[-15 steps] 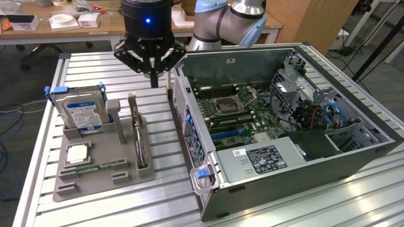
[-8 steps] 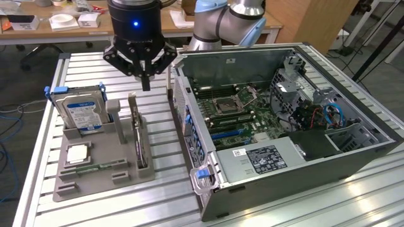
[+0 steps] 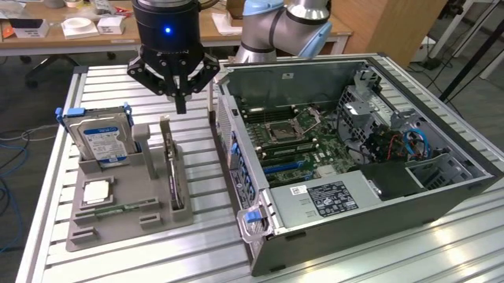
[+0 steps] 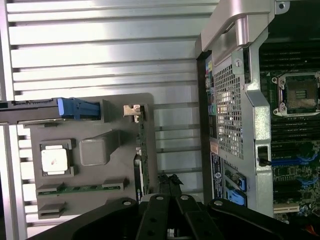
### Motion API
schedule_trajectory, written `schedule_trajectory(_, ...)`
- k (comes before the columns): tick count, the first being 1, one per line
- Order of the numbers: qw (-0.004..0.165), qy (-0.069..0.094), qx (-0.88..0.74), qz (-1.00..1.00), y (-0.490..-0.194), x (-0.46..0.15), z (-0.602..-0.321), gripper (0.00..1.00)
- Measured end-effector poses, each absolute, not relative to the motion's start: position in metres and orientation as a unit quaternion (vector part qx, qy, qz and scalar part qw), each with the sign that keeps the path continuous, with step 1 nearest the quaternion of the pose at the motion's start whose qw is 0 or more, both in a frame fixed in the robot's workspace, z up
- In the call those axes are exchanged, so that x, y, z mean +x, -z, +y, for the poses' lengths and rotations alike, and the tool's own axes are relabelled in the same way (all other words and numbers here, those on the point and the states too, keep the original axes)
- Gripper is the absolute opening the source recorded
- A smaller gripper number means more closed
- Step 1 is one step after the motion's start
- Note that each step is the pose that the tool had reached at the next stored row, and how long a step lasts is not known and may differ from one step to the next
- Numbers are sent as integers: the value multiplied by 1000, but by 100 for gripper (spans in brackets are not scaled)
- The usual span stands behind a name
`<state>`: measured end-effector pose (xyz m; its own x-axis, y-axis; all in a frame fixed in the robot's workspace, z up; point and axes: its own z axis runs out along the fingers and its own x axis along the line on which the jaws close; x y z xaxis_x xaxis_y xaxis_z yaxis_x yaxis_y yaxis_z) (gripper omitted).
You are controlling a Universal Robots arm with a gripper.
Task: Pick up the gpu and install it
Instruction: 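Pick up the gpu and move the gpu toward the slot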
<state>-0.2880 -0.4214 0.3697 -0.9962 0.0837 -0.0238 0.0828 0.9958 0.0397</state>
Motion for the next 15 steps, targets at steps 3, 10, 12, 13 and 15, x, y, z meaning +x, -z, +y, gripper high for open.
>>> schedule_trajectory(3,13,-19,42,999,-370,-288,-421,11)
schedule_trajectory(10,13,-19,42,999,-370,-288,-421,23)
schedule_trajectory(12,13,-19,42,999,-370,-288,-421,29)
schedule_trajectory(13,13,-19,42,999,-370,-288,-421,35)
schedule_trajectory(15,13,-19,42,999,-370,-288,-421,41)
